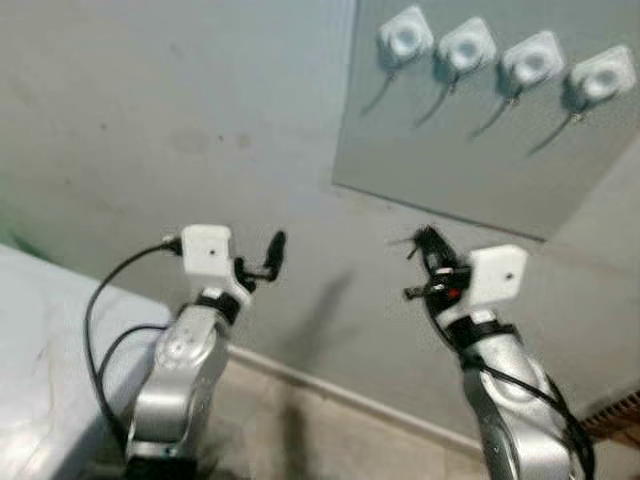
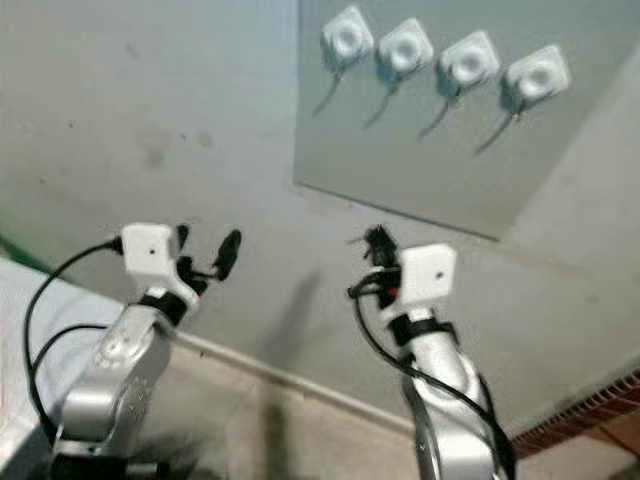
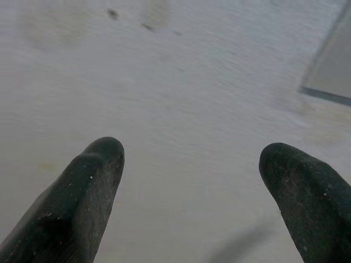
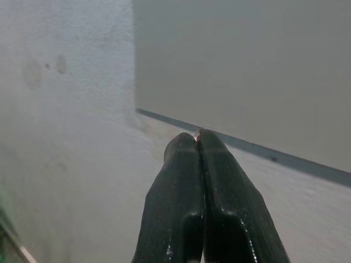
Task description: Hang keys on a hook
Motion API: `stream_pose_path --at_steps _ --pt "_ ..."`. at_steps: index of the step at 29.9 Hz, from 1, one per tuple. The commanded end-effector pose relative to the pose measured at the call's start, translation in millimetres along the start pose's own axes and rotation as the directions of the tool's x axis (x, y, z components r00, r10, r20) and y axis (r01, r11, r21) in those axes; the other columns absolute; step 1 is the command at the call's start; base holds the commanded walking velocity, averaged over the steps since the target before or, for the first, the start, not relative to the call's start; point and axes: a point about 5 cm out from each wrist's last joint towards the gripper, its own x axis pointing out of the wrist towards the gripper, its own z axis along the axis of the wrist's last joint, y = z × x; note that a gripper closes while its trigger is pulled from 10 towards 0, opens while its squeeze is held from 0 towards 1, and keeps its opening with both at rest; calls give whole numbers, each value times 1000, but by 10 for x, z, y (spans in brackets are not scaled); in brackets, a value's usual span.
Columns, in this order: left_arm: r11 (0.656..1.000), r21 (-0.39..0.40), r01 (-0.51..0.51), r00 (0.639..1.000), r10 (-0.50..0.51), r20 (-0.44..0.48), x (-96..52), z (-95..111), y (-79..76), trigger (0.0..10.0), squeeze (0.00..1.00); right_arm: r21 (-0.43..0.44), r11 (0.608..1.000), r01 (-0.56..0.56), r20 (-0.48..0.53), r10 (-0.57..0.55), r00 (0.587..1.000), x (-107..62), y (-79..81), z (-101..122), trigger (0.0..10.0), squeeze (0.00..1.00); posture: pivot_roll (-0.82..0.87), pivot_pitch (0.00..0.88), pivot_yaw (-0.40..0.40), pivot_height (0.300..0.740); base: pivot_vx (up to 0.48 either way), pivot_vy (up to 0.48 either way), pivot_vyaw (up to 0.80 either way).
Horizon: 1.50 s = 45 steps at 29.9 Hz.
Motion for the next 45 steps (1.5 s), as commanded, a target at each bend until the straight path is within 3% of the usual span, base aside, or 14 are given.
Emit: stream_pose_path --at_steps 1,8,15,23,30,36,45 --pt "1000 -14 16 1000 -16 15 -17 28 -56 10000 0 -14 1000 15 -3 -15 1000 -33 -53 12 10000 0 -26 84 -21 732 0 0 0" --pt "1000 -13 25 999 -25 20 -20 37 -61 10000 0 -9 1000 11 -8 -11 1000 -35 -44 7 10000 0 -28 84 -20 732 0 0 0" --pt "993 19 113 993 -114 37 -39 72 -191 10000 0 -5 1000 0 11 0 1000 1 -49 41 10000 0 -27 85 -21 732 0 0 0" --pt "954 98 283 957 -288 42 -68 121 -434 10000 0 20 998 -60 128 57 990 170 -87 267 10000 0 -25 91 -20 732 0 0 0" --pt "921 141 363 928 -371 34 -33 145 -527 10000 0 21 993 -113 217 106 971 380 -63 477 10000 0 -28 86 -16 732 0 0 0" --pt "905 164 392 914 -403 38 16 177 -566 10000 0 23 990 -141 265 130 955 490 -72 591 10000 0 -30 81 -15 732 0 0 0" --pt "906 178 385 915 -400 51 96 207 -563 10000 0 45 988 -150 256 134 957 450 -88 533 10000 0 -41 60 -10 732 0 0 0"
